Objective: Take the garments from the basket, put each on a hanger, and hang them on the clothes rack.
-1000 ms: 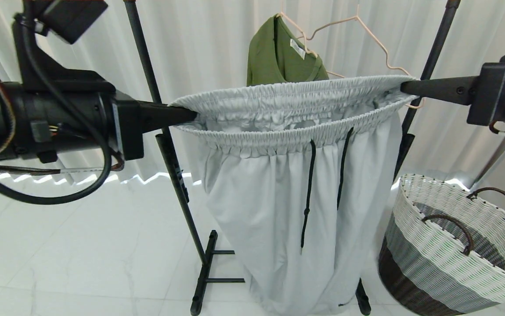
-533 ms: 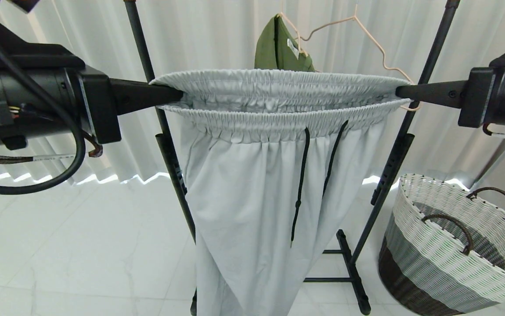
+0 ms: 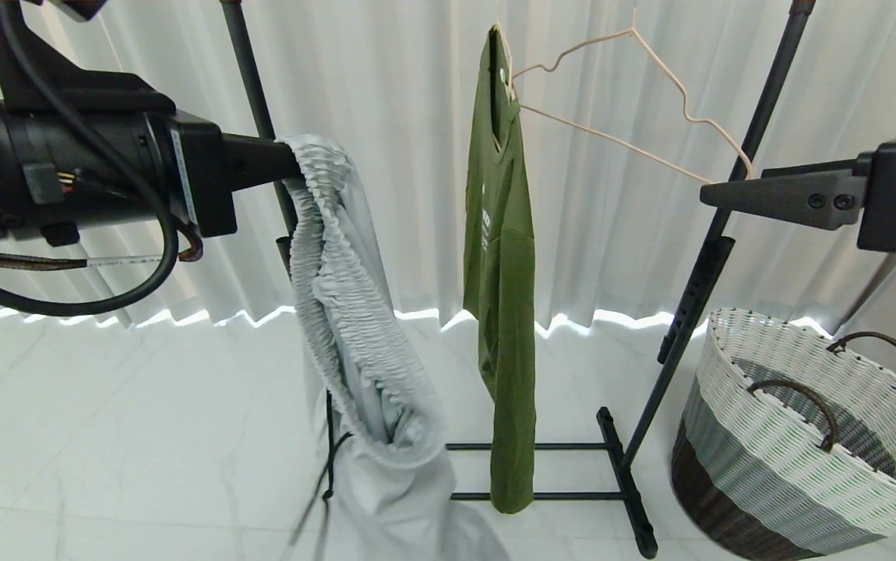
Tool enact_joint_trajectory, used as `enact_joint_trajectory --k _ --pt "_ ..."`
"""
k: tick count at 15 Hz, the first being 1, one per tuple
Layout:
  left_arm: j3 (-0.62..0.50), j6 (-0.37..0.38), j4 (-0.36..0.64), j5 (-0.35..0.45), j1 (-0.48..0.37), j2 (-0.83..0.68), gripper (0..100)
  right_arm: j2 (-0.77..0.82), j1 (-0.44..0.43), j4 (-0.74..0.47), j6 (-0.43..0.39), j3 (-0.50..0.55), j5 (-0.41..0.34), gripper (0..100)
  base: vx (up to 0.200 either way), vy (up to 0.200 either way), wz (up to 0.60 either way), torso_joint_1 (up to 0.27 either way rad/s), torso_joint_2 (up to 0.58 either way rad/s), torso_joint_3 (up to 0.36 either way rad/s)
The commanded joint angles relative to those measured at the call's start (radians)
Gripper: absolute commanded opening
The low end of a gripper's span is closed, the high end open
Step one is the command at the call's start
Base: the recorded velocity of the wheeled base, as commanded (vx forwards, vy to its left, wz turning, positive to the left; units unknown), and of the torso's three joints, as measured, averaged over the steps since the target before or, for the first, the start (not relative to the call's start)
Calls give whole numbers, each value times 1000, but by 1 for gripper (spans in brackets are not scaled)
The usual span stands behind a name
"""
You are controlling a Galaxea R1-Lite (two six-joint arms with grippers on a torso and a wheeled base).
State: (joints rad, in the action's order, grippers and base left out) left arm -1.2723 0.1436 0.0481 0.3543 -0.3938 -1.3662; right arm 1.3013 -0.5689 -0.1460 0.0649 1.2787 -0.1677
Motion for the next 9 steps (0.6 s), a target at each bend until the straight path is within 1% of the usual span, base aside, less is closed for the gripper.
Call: enact_joint_trajectory --k 1,2,3,4,5,6,7,8,9 --pt "7 1 1 0 4 -10 0 -42 1 0 -4 -55 4 100 0 0 0 0 0 0" --pt "16 2 1 -1 18 -10 0 -56 20 -6 -11 -73 5 100 0 0 0 0 0 0" --pt "27 2 1 -1 29 -10 0 -62 54 -14 -43 -91 8 100 0 0 0 0 0 0" --pt "47 2 1 -1 38 -7 0 -73 101 -29 -109 -121 31 100 0 0 0 0 0 0" --pt "68 2 -1 -1 50 -1 0 -86 138 -47 -166 -157 103 100 0 0 0 0 0 0" --pt "80 4 -1 -1 58 2 0 -100 152 -46 -188 -202 183 100 0 0 0 0 0 0" --pt "82 5 -1 -1 66 1 0 -109 155 -44 -189 -223 212 100 0 0 0 0 0 0" --pt "84 4 -1 0 82 -1 0 -137 164 -43 -192 -274 235 100 0 0 0 0 0 0" --pt "85 4 -1 0 92 1 0 -152 170 -41 -195 -306 238 100 0 0 0 0 0 0"
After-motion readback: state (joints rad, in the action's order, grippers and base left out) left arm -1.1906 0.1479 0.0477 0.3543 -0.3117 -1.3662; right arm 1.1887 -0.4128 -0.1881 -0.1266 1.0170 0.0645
